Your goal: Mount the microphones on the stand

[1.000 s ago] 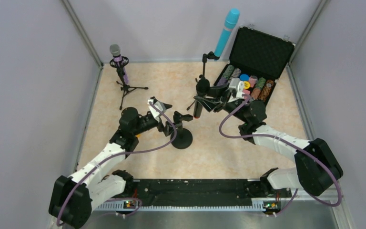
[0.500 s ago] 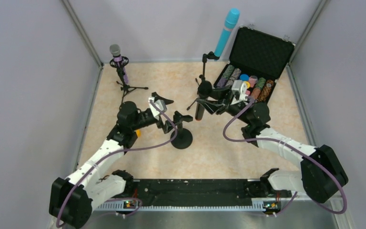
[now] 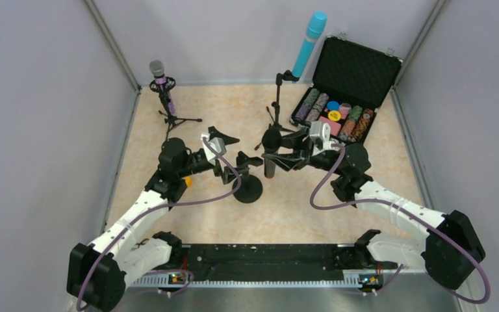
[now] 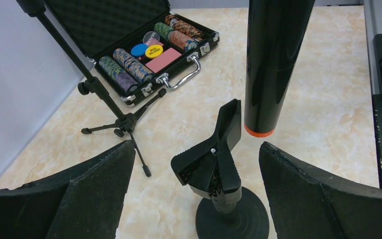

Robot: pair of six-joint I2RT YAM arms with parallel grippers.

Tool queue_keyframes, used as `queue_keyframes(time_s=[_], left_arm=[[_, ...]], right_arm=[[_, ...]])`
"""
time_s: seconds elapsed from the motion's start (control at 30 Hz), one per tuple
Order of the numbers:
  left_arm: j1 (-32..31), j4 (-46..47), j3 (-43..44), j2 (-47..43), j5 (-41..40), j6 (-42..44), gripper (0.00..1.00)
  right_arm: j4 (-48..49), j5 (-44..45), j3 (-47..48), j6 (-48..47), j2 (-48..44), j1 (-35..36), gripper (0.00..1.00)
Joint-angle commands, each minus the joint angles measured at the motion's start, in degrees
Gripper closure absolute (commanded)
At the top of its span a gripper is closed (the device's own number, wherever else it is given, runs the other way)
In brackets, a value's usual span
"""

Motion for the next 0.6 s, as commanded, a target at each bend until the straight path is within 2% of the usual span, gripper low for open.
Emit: queue_keyframes(time_s=[0.0, 0.3, 0.57], left_arm=[[0.2, 3.0, 1.6, -1.6, 3.3, -0.5, 0.01], [0.2, 0.7, 0.8, -3.5, 3.2, 1.0, 0.01], [0.2, -1.1, 0.5, -3.9, 2.5, 1.5, 0.01]], right_arm=[[3.1, -0.2, 2.8, -1.4, 0.1, 1.0, 1.00], [8.9, 2.6, 4.0, 1.7, 5.3, 1.2, 1.00], [10.8, 3.4, 1.3, 2.6, 3.9, 1.2, 1.00]])
